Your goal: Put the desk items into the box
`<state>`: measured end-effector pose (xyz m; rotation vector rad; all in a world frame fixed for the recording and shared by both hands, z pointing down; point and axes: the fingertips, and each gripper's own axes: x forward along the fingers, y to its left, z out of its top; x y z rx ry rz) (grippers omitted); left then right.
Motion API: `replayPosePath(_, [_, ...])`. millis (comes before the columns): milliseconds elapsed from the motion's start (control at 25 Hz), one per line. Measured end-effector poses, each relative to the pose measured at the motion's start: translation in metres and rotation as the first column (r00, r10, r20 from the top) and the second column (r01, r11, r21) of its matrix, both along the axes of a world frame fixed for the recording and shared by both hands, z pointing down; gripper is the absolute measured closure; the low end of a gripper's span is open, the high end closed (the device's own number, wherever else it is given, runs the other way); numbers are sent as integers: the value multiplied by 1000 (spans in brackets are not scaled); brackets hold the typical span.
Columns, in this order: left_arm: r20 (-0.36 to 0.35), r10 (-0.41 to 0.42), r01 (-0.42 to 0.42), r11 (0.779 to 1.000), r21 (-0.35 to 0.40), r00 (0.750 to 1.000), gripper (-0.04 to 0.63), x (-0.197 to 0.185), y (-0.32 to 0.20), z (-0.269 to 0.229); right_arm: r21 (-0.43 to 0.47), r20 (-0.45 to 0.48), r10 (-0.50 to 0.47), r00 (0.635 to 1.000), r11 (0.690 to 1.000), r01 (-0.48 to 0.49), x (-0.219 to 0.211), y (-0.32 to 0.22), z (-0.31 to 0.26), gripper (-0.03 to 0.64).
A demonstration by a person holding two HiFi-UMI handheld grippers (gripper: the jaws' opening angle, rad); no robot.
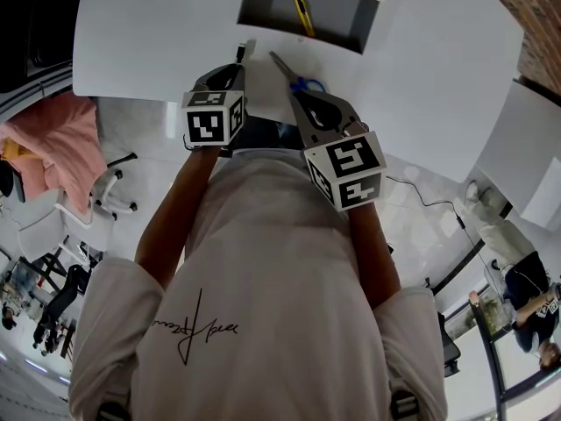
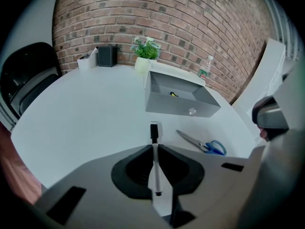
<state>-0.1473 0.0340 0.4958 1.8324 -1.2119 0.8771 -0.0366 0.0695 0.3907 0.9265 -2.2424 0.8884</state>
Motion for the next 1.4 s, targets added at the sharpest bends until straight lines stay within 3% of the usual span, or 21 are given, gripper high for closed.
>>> replayPosePath(1400, [-55,29,-23,995,96,998,555,5,4,-50,31,2,-4,1000,1000,4,-6,3,-9,589])
